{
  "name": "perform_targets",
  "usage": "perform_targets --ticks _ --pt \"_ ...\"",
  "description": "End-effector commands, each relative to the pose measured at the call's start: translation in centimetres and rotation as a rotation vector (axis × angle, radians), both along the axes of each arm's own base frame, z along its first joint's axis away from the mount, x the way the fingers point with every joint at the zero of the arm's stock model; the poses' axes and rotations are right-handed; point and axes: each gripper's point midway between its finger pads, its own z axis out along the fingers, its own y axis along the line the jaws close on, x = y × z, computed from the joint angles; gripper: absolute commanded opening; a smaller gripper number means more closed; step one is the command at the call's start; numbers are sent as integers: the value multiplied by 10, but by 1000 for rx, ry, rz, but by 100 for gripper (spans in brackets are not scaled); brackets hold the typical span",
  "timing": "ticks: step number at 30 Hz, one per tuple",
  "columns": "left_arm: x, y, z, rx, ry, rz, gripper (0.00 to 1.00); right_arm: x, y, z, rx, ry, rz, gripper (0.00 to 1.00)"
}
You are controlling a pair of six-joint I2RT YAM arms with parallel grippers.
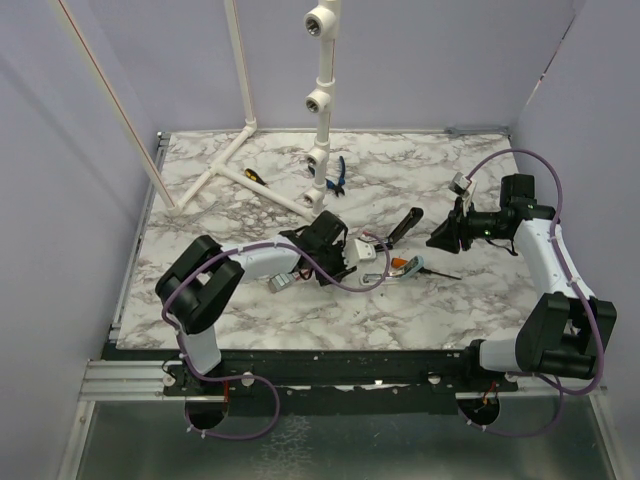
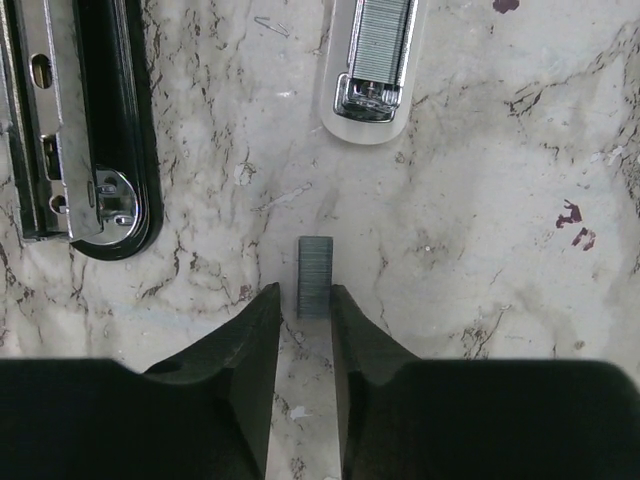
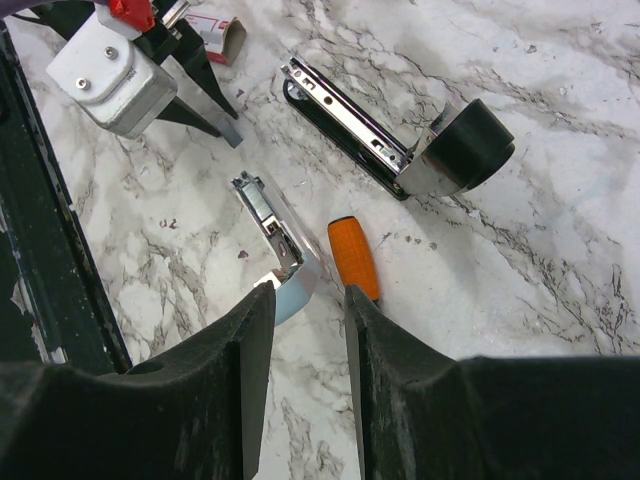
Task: Load the staples into the stapler
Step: Pick up the staple from the center of the board.
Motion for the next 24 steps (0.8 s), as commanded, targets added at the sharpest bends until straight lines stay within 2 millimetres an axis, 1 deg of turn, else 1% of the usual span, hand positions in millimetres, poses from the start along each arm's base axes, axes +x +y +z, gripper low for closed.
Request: perform_targets --ticks 1,5,9,12,17,21,24 --pt "-27 25 -38 124 147 -10 22 -2 0 -1 16 15 3 38" --pt "-28 24 -34 107 157 -24 9 -2 1 4 23 -5 8 38" --pt "-24 17 -13 39 156 -41 2 -7 7 17 44 -54 44 38" --pt "-23 12 4 -20 163 -56 0 -9 9 32 45 -124 55 38" --pt "-26 -1 38 -124 197 -106 0 -20 19 60 66 -282 121 39" --pt "-38 -15 72 -220 290 -154 0 -31 32 76 67 -405 217 39" --pt "-49 -26 98 -295 382 -179 0 -41 43 81 67 -497 288 39"
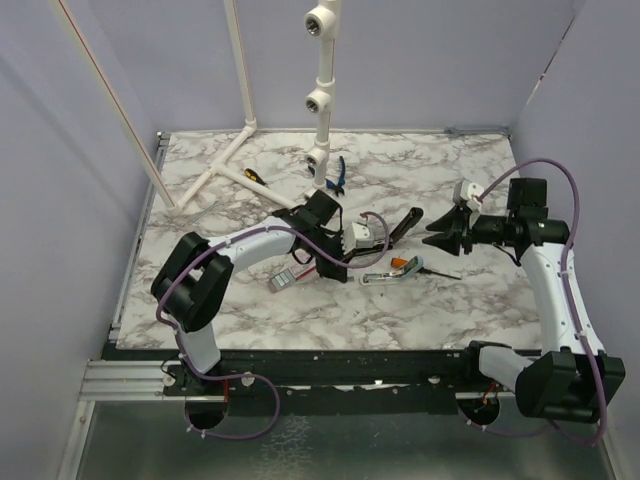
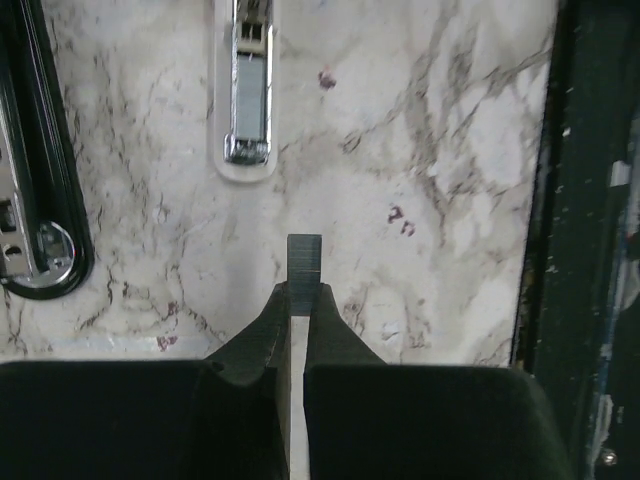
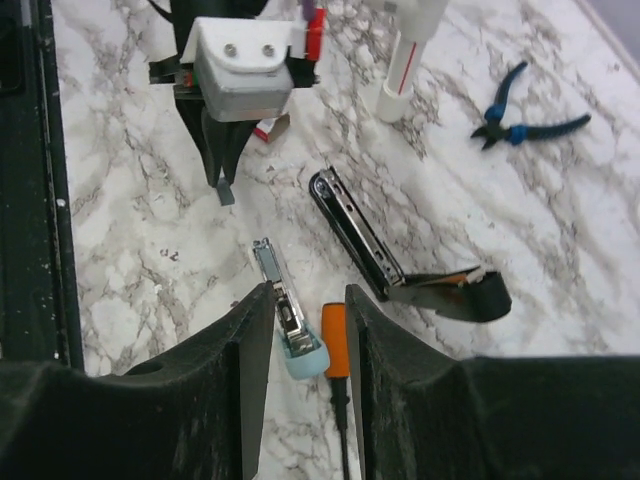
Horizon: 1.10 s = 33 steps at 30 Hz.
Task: Load the staples into the stapler
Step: Pick up the staple from the center of the board.
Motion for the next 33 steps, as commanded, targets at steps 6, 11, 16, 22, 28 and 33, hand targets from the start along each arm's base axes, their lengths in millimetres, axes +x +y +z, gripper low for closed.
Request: perform_targets --ticks 6,11,16,22,28,33 --pt "-31 -36 100 -254 245 -106 0 -30 29 -1 -48 -300 204 39" --pt "-33 -46 118 -265 351 -114 0 -36 33 -17 -103 -350 266 39" --pt "-29 -50 118 -232 401 -84 0 -36 43 -27 -171 -422 318 40" --pt "-29 -55 118 -217 478 -61 0 -36 58 -38 -231 -499 364 41" --pt "-27 -60 119 -212 530 -51 0 -40 67 -50 -280 -512 408 42" --pt "-25 -63 119 -211 555 -46 0 -43 75 -63 -321 -517 434 46"
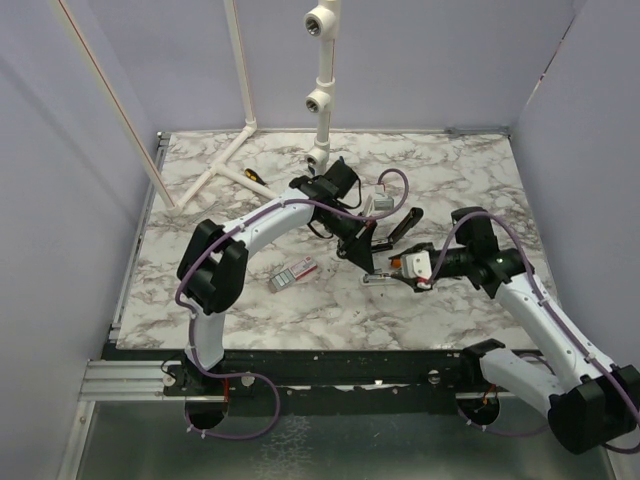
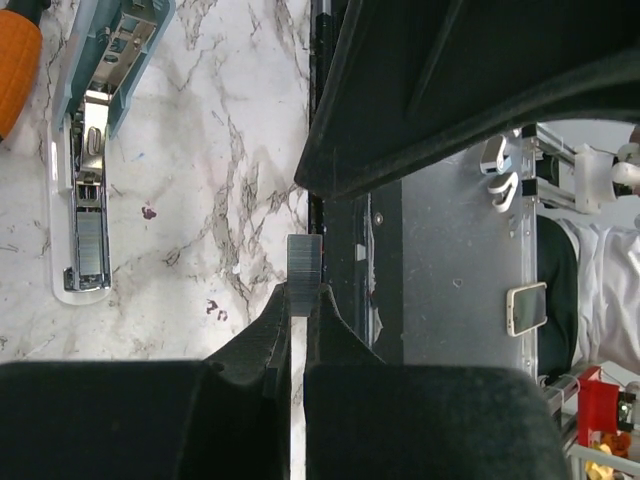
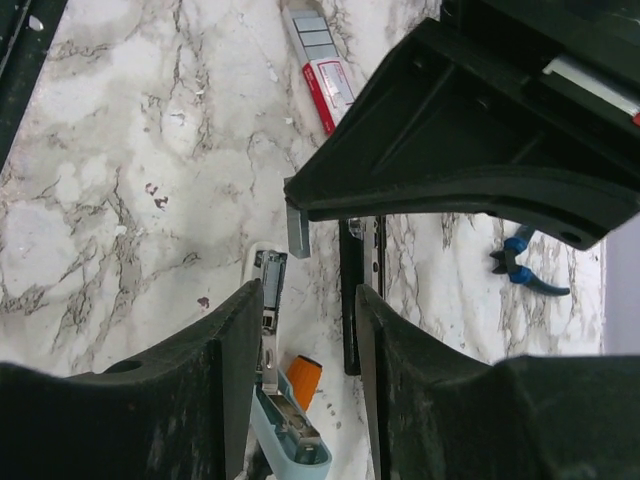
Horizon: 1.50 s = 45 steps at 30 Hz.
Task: Load the staples into the stapler
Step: Pick up the staple from the center of the board.
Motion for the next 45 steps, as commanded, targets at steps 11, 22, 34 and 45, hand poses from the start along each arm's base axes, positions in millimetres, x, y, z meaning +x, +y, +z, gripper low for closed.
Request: perform_targets --ticks 11,22,34,45 --pt "-4 -5 4 -19 92 -16 0 5 17 -21 -80 -78 8 41" --pt "-4 -6 0 -15 110 -19 0 3 21 -29 -107 -80 27 32" --pt "-3 -8 -1 -14 126 -19 0 -2 22 -35 -122 -81 44 22" --pt "-3 -7 -2 -7 129 -15 0 -2 22 -34 -122 -87 46 15"
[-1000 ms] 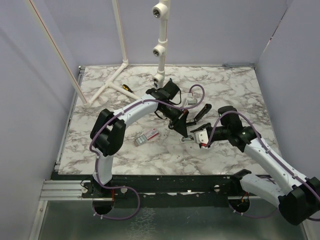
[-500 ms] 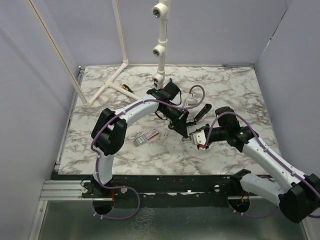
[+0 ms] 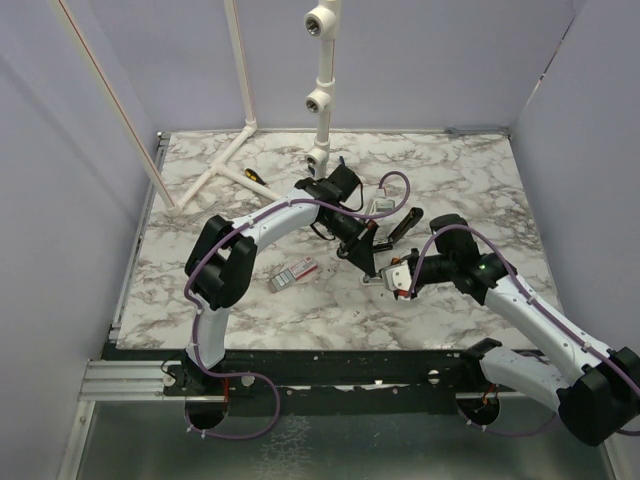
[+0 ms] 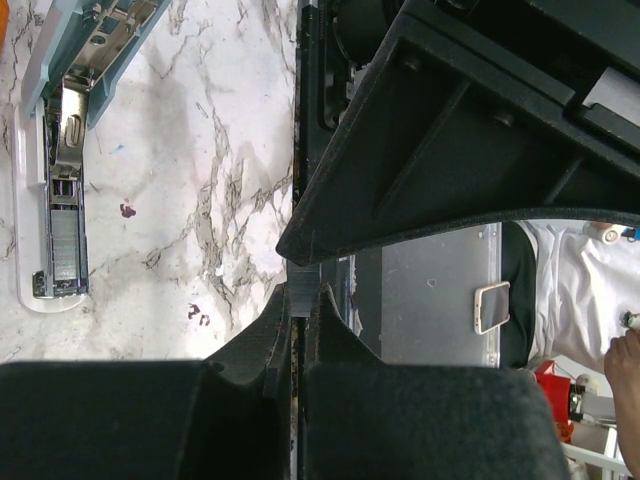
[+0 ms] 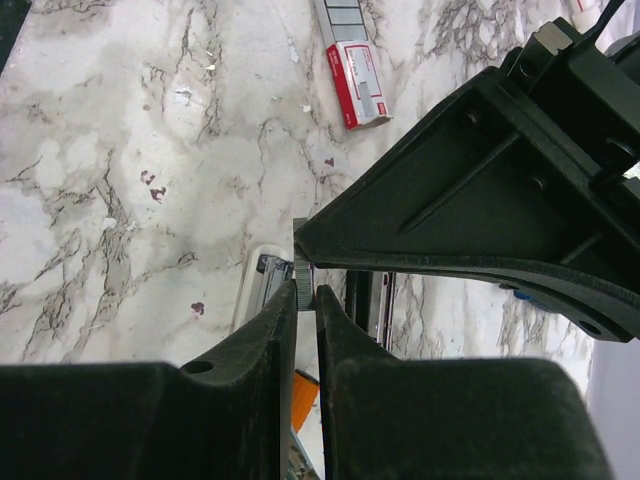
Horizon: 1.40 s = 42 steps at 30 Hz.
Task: Load the staples into the stapler
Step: Pick up the staple from the center of the board.
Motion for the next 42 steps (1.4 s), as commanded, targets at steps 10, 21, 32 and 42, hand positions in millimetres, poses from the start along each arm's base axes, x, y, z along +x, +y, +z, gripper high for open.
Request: perform_targets --ticks 10,21,32,42 --pt "0 -2 8 -27 15 -12 8 -2 -2 -7 -20 -10 -2 13" --pt "1 -1 7 -27 -12 -12 21 -2 -2 -6 -15 -10 -5 10" --pt "3 4 -3 4 -54 -34 25 -4 -4 -5 -13 12 -24 9" --pt "14 19 2 -15 -298 -88 30 -23 -10 -6 -5 193 -106 8"
